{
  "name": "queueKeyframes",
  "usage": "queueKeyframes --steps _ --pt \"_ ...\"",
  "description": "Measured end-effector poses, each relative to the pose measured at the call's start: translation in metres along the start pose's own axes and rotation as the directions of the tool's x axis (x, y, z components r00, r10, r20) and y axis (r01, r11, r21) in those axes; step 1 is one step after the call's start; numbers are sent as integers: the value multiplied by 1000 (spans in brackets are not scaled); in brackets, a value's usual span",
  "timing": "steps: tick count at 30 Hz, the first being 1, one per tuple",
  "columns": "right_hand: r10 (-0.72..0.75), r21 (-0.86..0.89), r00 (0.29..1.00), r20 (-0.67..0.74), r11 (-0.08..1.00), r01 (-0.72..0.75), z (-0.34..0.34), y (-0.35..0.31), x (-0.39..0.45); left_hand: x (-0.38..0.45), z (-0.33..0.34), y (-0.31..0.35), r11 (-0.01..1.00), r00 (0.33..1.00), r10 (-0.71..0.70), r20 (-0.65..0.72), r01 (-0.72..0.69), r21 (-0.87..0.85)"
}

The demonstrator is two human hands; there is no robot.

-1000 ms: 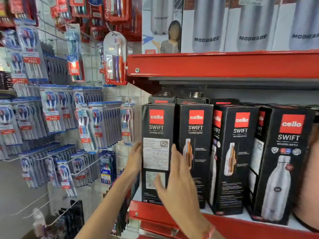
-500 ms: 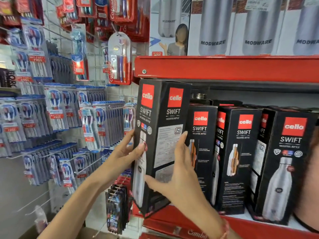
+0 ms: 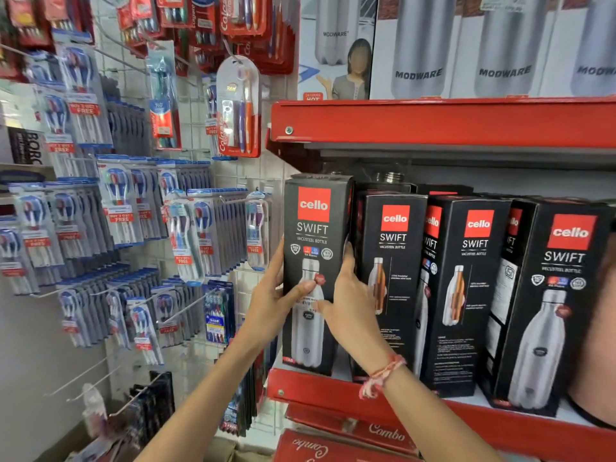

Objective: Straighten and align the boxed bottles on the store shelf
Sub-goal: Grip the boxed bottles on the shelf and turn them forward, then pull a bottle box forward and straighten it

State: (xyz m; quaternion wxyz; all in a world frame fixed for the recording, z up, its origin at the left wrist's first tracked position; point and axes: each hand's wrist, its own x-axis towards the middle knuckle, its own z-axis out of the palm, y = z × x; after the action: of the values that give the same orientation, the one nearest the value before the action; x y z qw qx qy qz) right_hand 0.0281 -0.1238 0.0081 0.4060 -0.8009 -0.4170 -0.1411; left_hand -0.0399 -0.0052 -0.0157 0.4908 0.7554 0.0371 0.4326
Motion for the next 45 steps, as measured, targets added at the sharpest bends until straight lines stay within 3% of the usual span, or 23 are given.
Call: queueKeyframes --steps 7,11,14,19,23,30,33,37,41,45 --pt "-49 -127 998 -43 991 43 4 17 -10 -7 11 -19 997 997 -78 -14 78 -4" --pt "-174 -126 918 -358 983 137 -12 31 -21 -14 12 -15 994 994 -98 -58 100 48" --pt "-71 -216 883 -464 976 -35 -15 44 -25 -20 19 -12 983 982 -37 -185 69 170" --pt "175 -179 936 -304 955 -237 -3 48 -24 -26 41 7 935 910 157 -383 -12 355" --pt "123 -128 948 -292 978 -167 -8 49 -24 -27 45 22 933 911 186 -369 -46 358" --pt "-89 55 964 -249 993 106 -67 50 -41 -32 50 52 970 989 60 -135 -26 241" --pt "-125 218 984 -123 964 150 -96 53 -53 -40 55 65 967 997 -79 21 71 243" --pt "-156 456 982 107 885 91 -117 63 -61 -45 57 67 976 971 -143 189 107 188" --pt "-181 499 956 230 866 44 -110 72 -42 -38 60 55 970 988 -134 77 115 214" --pt "-123 464 967 222 886 6 -94 74 -19 -33 79 47 964 999 -35 -26 40 262"
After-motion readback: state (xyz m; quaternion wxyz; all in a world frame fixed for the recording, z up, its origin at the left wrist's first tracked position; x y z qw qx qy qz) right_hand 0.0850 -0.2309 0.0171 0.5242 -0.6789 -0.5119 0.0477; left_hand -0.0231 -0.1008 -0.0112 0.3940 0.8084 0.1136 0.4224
